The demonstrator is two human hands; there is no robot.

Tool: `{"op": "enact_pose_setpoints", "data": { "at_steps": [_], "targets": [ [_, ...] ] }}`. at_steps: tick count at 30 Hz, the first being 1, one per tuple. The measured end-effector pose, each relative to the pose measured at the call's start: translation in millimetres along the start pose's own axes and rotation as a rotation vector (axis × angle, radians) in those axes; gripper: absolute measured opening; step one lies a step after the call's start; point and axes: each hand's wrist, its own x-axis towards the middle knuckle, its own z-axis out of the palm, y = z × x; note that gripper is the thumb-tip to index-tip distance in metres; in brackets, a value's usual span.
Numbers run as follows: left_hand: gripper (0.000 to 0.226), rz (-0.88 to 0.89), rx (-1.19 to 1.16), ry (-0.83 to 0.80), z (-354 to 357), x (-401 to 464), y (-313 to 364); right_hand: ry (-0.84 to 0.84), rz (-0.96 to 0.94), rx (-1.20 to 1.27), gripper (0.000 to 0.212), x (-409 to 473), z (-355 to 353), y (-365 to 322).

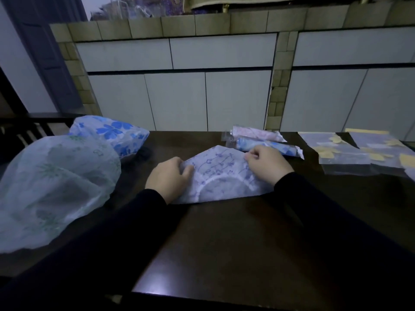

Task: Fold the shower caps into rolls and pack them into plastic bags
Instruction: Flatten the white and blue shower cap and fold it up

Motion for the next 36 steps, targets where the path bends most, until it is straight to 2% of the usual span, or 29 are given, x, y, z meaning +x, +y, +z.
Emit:
{"op": "enact_pose_setpoints", "data": {
  "at_steps": [2, 6, 8, 12, 14, 17, 21, 22, 26, 29, 30, 32, 34, 36],
  "targets": [
    [0.029, 0.02, 0.122, 0.023, 2, 2, -5, 0.034, -0.006, -0.053, 0.023, 0, 12, 7],
    [0.03, 0.008, 0.305, -0.053, 3, 7, -6, 0.056, 0.001, -0.207, 0.023, 0, 19, 8],
    [0.03, 0.04, 0.366, 0.015, 2, 6, -5, 0.077, -0.013, -0.228, 0.022, -1, 20, 8],
    [0.026, 0.465, 0.466, 0.371, 1, 5, 2, 0.089, -0.046, -0.235, 0.02, -2, 19, 9],
    [0.027, 0.648, 0.388, 0.384, 3, 0, 13, 0.07, -0.053, -0.208, 0.02, -1, 18, 10],
    [0.046, 0.68, 0.291, 0.169, 11, -7, 21, 0.078, -0.075, -0.204, 0.019, 1, 18, 10],
    [0.063, 0.445, 0.273, -0.373, 17, 3, 7, 0.163, -0.121, -0.312, 0.021, 5, 18, 12],
    [0.067, 0.419, 0.285, -0.45, 17, 5, 6, 0.176, -0.133, -0.35, 0.022, 5, 19, 12],
    [0.072, 0.387, 0.279, -0.507, 19, 8, 8, 0.259, -0.242, -0.454, 0.024, 9, 22, 9],
    [0.068, 0.369, 0.267, -0.498, 18, 8, 7, 0.385, -0.64, -0.463, 0.022, 1, 16, -1],
    [0.066, 0.368, 0.26, -0.497, 18, 8, 8, 0.375, -0.754, -0.482, 0.026, -4, 17, -7],
    [0.063, 0.37, 0.253, -0.486, 19, 7, 9, 0.148, -0.77, -0.583, 0.041, -14, 26, -17],
    [0.063, 0.35, 0.263, -0.477, 19, 7, 9, -0.152, -0.592, -0.647, 0.049, -14, 34, -17],
    [0.065, 0.332, 0.283, -0.48, 17, 7, 8, -0.355, -0.444, -0.616, 0.052, -7, 35, -13]
  ]
}}
